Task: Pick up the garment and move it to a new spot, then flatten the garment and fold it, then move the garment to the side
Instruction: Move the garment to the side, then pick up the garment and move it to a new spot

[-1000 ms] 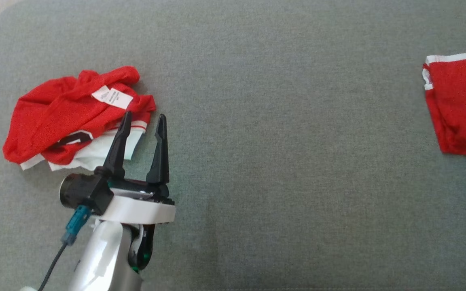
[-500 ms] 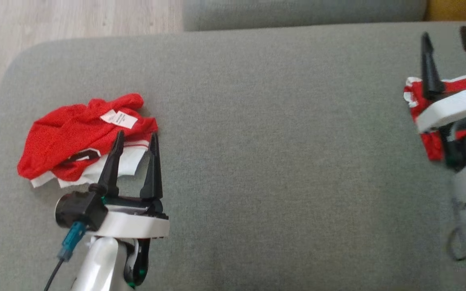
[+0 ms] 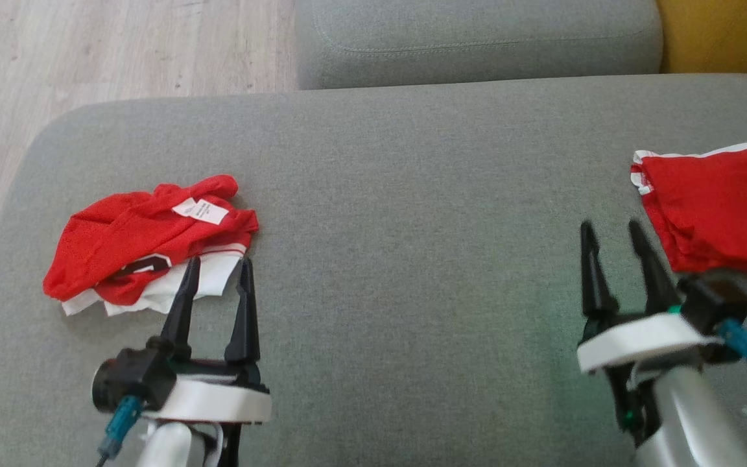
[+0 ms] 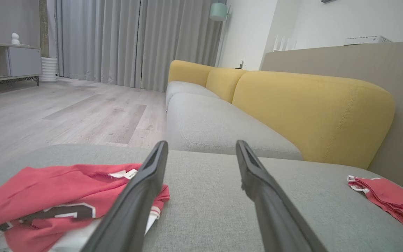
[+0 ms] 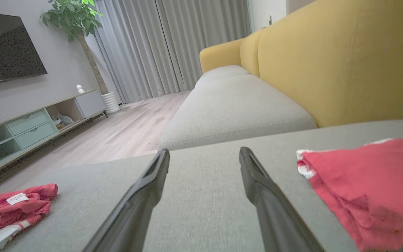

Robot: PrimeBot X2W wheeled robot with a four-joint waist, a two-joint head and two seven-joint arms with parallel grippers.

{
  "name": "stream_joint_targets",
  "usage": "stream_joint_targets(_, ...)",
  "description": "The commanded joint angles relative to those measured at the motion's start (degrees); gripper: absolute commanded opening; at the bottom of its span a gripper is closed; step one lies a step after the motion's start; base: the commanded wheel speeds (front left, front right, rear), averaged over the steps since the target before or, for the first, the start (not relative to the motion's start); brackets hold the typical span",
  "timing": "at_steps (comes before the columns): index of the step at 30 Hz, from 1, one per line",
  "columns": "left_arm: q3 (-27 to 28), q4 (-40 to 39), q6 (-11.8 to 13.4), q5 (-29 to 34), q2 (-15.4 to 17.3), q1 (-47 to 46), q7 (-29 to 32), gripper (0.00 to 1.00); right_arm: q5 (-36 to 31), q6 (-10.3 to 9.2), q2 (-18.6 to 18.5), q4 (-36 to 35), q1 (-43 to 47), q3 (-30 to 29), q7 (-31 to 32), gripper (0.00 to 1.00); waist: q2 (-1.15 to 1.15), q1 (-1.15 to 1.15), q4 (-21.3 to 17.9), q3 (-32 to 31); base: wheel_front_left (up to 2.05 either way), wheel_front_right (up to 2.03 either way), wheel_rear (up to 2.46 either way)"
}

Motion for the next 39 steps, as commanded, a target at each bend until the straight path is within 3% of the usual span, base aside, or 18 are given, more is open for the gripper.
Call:
stream_joint_targets(1, 2.39, -1.69, 0.27, -0.16, 0.34, -0.85, -0.29, 1.00, 1.37, -0.04, 0.71, -2.50, -0.61, 1.89, -0.92, 1.00, 0.00, 0.01, -0.07, 0.07, 0.00, 0.00, 0.00)
stream_joint_targets(18, 2.40, -1.86, 0.86, -0.65, 0.34, -0.12, -0.29, 1.00, 4.49, -0.04, 0.74, -4.34, 2.89, 5.69, -1.52, 1.00, 0.00, 0.01, 0.52, -0.67, 0.00, 0.00, 0.00)
stream_joint_targets(39, 3.26, -0.43, 1.07, 0.32, 0.34, 3.13, -0.29, 1.00, 6.65, -0.04, 0.74, -4.36, 6.99, 11.61, -1.54, 1.00, 0.00, 0.01, 15.74, -4.51, 0.00, 0.00, 0.00)
